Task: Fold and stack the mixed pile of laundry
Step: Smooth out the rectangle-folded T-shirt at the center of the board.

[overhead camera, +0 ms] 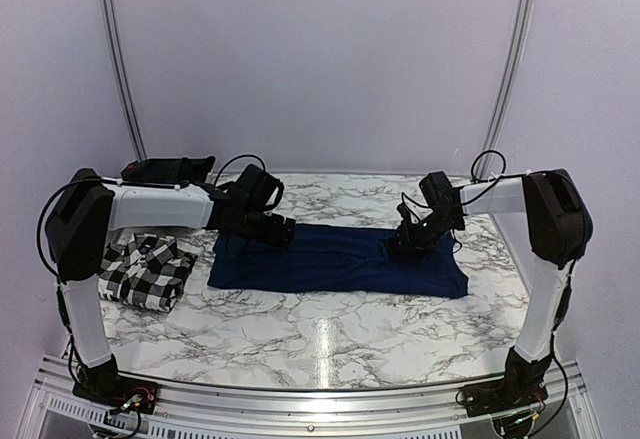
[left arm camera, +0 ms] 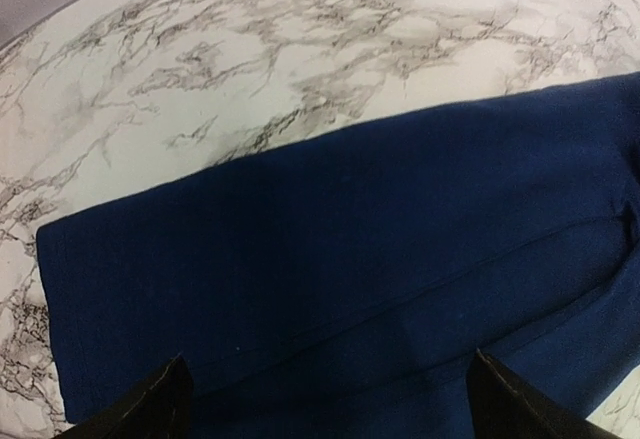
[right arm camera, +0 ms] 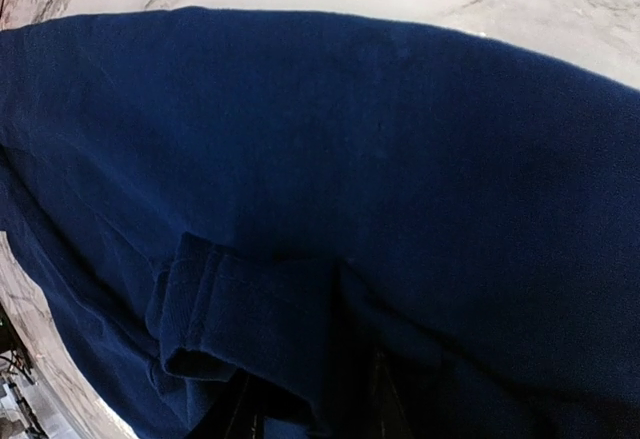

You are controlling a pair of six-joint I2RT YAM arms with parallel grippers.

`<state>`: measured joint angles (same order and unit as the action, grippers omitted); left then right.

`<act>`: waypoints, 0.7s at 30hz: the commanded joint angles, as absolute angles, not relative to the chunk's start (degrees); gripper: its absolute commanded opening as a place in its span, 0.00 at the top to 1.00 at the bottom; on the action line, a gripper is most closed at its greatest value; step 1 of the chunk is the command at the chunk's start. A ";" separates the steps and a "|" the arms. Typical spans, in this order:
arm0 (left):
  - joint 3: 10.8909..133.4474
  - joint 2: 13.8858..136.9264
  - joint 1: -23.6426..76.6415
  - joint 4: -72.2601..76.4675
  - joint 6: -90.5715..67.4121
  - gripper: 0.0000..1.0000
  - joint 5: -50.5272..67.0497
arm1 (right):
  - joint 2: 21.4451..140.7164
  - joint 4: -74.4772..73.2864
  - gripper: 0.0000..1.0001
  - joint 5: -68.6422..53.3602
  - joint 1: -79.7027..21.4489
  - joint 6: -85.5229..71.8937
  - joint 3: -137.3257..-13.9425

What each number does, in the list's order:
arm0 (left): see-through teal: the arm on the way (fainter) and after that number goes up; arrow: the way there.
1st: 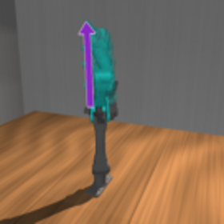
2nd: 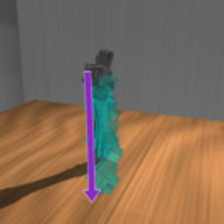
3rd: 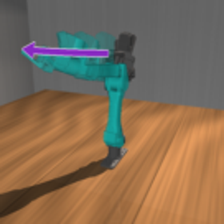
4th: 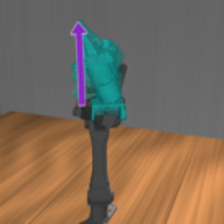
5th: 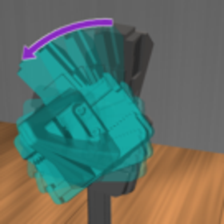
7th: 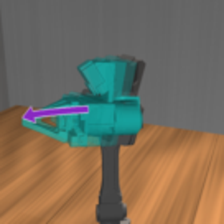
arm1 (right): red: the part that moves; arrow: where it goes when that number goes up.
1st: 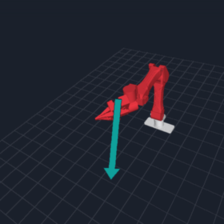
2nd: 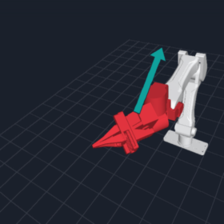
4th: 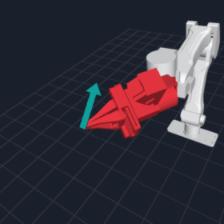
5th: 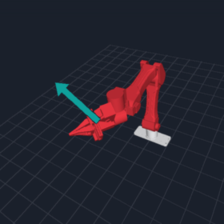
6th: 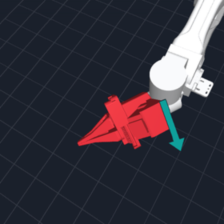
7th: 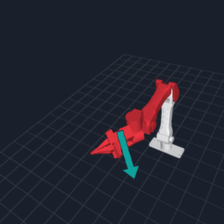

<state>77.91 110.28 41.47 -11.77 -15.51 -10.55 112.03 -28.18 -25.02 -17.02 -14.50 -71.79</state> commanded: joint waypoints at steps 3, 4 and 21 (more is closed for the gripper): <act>77.26 112.18 40.03 -19.83 -18.09 0.01 -9.85 | 112.82 -30.00 0.60 -23.73 -17.43 -14.28 -73.75; 77.11 112.11 39.61 -20.56 -18.56 0.01 -9.08 | 111.79 -31.18 0.58 -23.74 -17.41 -13.90 -74.95; 73.33 105.51 32.33 -31.14 -20.33 0.13 -13.13 | 95.55 -36.65 0.50 -18.31 -15.73 -14.40 -62.91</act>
<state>73.63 108.62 36.53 -27.92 -19.97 -12.62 98.08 -36.07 -20.05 -16.08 -12.23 -69.41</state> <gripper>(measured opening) 0.913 0.499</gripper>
